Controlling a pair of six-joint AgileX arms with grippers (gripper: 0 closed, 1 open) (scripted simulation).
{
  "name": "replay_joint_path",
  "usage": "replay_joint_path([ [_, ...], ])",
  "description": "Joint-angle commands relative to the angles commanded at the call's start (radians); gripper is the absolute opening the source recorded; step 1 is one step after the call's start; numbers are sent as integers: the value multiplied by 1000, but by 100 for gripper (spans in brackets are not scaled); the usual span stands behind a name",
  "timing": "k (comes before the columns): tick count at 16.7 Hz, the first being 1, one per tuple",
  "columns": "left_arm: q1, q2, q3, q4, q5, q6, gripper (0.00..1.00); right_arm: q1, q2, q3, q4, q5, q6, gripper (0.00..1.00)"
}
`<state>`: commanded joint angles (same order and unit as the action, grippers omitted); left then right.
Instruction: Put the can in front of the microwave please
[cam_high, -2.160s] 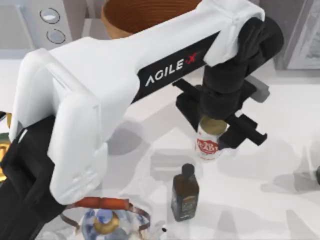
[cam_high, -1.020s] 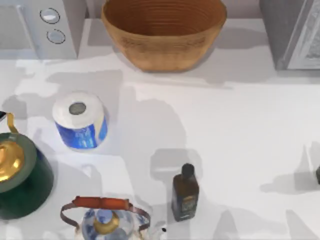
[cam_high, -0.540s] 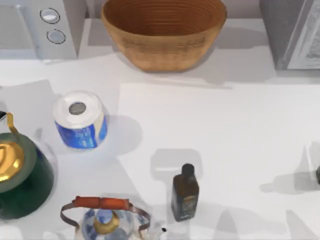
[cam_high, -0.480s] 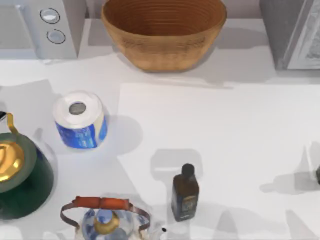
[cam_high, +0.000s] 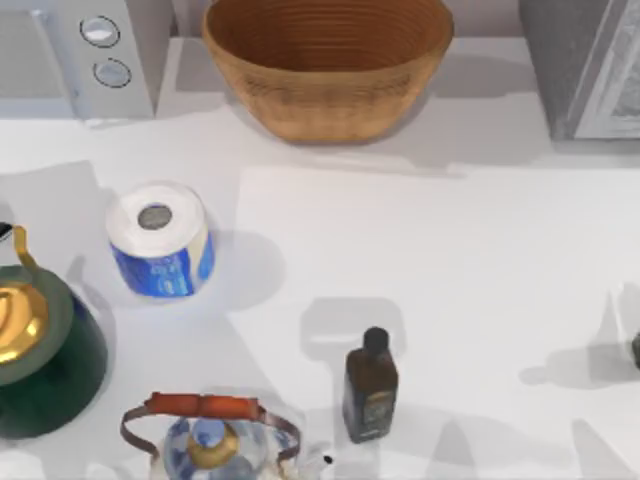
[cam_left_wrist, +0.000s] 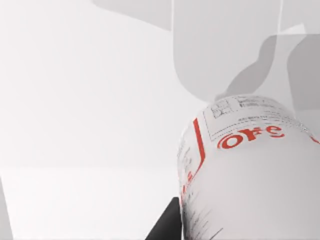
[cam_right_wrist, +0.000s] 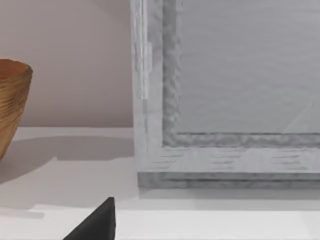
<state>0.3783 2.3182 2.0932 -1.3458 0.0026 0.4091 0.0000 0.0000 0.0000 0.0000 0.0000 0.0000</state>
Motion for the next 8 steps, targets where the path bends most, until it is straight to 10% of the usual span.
replay_joint_path([
  [2,0,0,0,0,0,0,0,0,0,0,0,0,0,100],
  [8,0,0,0,0,0,0,45,0,0,0,0,0,0,100],
])
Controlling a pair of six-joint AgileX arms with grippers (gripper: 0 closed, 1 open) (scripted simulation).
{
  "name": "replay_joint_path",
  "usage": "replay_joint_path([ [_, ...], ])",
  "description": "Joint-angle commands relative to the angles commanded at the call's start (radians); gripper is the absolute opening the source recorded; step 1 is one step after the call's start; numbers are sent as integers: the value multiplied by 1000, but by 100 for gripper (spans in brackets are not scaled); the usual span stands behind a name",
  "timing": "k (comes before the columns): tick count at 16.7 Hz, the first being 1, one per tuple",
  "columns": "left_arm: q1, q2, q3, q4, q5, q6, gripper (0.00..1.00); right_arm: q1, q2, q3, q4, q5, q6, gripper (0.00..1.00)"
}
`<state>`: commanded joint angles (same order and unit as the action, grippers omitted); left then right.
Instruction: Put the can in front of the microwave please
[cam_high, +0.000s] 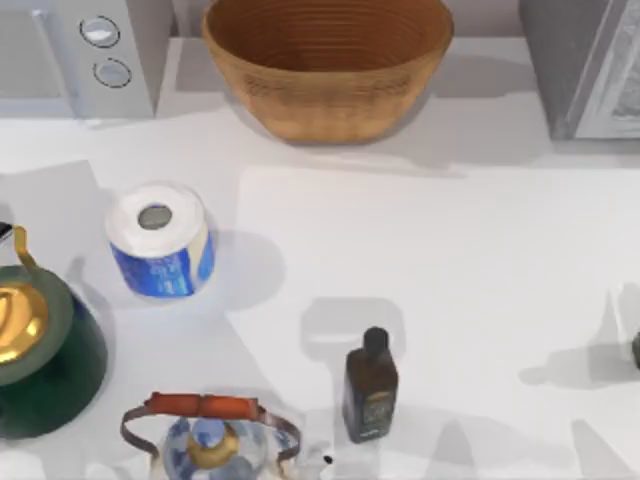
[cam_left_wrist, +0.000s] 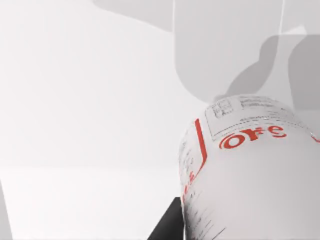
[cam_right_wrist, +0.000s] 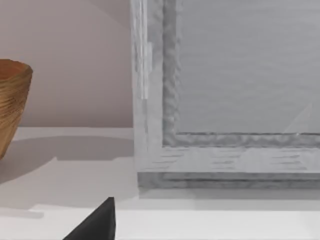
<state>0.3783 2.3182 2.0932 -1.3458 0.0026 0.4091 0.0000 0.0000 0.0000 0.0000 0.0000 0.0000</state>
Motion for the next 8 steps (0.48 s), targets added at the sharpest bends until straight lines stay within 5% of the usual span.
replay_joint_path([
  [8,0,0,0,0,0,0,100,0,0,0,0,0,0,100],
])
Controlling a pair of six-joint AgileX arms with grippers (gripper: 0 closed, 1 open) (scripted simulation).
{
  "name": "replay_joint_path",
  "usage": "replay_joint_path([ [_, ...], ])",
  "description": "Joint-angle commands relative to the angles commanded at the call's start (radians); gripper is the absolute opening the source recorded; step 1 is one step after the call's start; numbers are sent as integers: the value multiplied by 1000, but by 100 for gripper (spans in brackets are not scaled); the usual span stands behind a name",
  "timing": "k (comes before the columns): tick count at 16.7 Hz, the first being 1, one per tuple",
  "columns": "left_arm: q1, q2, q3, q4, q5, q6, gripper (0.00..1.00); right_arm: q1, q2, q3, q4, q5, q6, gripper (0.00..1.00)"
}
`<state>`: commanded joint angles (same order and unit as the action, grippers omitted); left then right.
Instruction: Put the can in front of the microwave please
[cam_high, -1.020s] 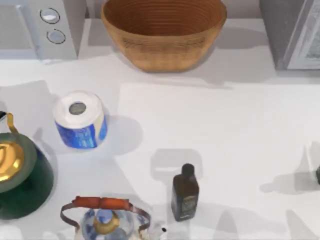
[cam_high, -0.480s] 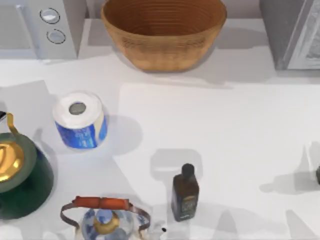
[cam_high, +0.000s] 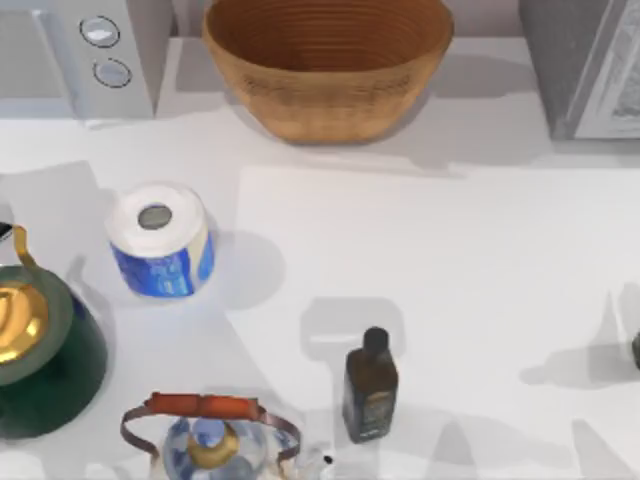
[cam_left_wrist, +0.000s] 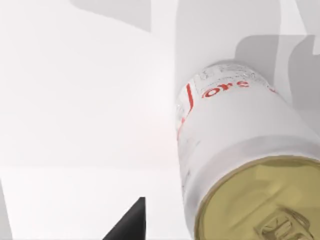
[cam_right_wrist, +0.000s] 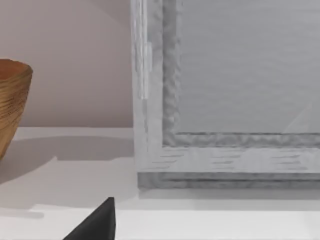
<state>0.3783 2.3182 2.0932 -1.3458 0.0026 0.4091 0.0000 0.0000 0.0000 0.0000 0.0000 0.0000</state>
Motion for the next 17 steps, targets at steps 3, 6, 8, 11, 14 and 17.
replay_joint_path([
  [3,0,0,0,0,0,0,100,0,0,0,0,0,0,100],
  [6,0,0,0,0,0,0,100,0,0,0,0,0,0,100],
  [8,-1,0,0,0,0,0,100,0,0,0,0,0,0,100],
  [11,-3,7,42,-40,-1,2,100,0,0,0,0,0,0,100],
  [14,-2,20,145,-124,-1,0,100,0,0,0,0,0,0,100],
  [17,-3,24,200,-176,0,-1,100,0,0,0,0,0,0,100],
])
